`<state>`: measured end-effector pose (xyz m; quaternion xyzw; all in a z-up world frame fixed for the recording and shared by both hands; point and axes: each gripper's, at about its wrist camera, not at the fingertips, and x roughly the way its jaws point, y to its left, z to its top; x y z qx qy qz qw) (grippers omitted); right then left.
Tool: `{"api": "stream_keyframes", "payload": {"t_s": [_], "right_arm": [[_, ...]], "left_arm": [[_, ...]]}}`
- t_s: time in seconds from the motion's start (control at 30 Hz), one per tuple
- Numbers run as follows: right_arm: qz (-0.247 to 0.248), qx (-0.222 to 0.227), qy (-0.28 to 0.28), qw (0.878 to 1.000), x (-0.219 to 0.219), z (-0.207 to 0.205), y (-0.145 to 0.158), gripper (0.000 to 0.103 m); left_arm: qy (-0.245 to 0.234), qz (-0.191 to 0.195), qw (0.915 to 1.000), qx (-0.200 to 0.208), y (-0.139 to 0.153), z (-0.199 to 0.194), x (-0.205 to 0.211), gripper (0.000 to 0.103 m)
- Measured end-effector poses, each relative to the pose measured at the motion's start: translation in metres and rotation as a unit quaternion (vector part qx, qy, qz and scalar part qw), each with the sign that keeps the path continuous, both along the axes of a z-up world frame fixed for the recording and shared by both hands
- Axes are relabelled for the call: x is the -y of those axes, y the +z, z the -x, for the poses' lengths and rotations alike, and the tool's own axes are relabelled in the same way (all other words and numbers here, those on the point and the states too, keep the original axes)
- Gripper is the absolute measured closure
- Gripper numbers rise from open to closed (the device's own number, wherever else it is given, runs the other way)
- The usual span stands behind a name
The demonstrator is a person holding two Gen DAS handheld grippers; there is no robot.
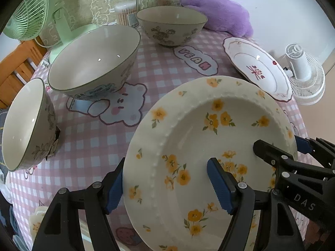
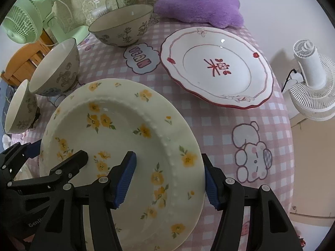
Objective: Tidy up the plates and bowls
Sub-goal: 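Lift and carry the deep plate with the right tool toward the large plate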
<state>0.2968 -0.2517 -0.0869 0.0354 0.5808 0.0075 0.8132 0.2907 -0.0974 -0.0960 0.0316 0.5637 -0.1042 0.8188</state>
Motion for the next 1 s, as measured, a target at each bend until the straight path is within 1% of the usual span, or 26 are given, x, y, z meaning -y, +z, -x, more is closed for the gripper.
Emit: {"api": "stream_keyframes", "payload": {"t_s": [0.33, 0.57, 0.8, 1.0], "right_arm": [[-0.001, 0.012, -0.009, 1.0, -0.004, 0.014, 0.023, 0.038], [0.002, 0.026, -0.012, 1.0, -0.015, 0.027, 0.042, 0.038], [0.004, 0.037, -0.006, 0.999, -0.037, 0.041, 0.059, 0.038], [0.008, 0.038, 0.004, 0.999, -0.06, 0.057, 0.065, 0.038]], "left_arm": [[0.0, 0.006, 0.9998, 0.018, 0.021, 0.018, -0.007, 0.028], [0.008, 0.016, 0.9994, 0.029, 0.036, 0.035, -0.023, 0.028], [0.022, 0.022, 0.9987, 0.04, 0.048, 0.056, -0.046, 0.028], [0.03, 0.024, 0.9985, 0.039, 0.049, 0.077, -0.069, 0.028]]}}
